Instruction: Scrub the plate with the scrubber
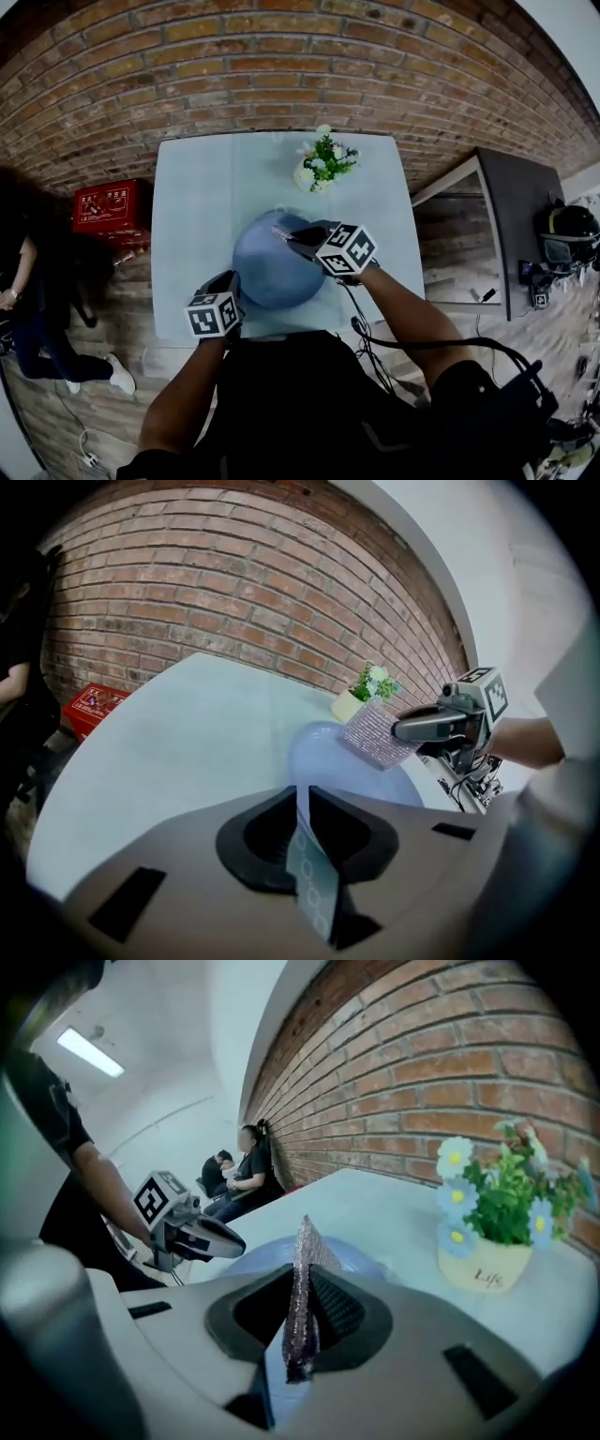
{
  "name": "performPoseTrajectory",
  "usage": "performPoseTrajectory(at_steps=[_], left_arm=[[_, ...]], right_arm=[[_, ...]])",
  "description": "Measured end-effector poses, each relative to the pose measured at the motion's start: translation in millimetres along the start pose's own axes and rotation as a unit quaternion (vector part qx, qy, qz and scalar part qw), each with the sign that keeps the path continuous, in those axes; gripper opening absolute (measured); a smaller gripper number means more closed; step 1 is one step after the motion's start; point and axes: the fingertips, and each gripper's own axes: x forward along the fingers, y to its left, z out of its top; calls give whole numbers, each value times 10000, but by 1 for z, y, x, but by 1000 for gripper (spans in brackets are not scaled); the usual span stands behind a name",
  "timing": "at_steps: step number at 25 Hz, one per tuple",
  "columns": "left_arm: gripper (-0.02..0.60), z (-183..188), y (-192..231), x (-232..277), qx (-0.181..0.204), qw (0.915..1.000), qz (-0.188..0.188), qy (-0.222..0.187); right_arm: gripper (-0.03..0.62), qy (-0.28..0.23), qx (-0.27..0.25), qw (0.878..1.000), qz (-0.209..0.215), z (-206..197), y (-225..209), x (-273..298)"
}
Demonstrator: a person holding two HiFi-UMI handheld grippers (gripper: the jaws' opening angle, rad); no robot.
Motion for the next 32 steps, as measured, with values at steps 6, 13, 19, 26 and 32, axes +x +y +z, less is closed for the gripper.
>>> performPoseTrajectory(at_steps=[6, 13, 19, 26, 32], left_arm=[[44, -5, -5, -2, -132, 9998, 115, -80], [46, -13, 1, -2, -342, 9985, 417, -133], [46, -13, 2, 1, -284, 9987, 402, -103], [48, -14, 1, 2, -196, 9994, 270, 12], [51, -14, 0, 3, -58, 9998, 125, 157]], right_arm=[[63, 599, -1315, 9895, -39, -6, -11, 24], [63, 735, -1788, 9807, 290, -16, 1, 39], [64, 987, -1450, 9842, 253, -35, -2, 48], [64, 1296, -900, 9874, 71, -48, -1, 52], [64, 1467, -340, 9886, -66, -56, -1, 47]])
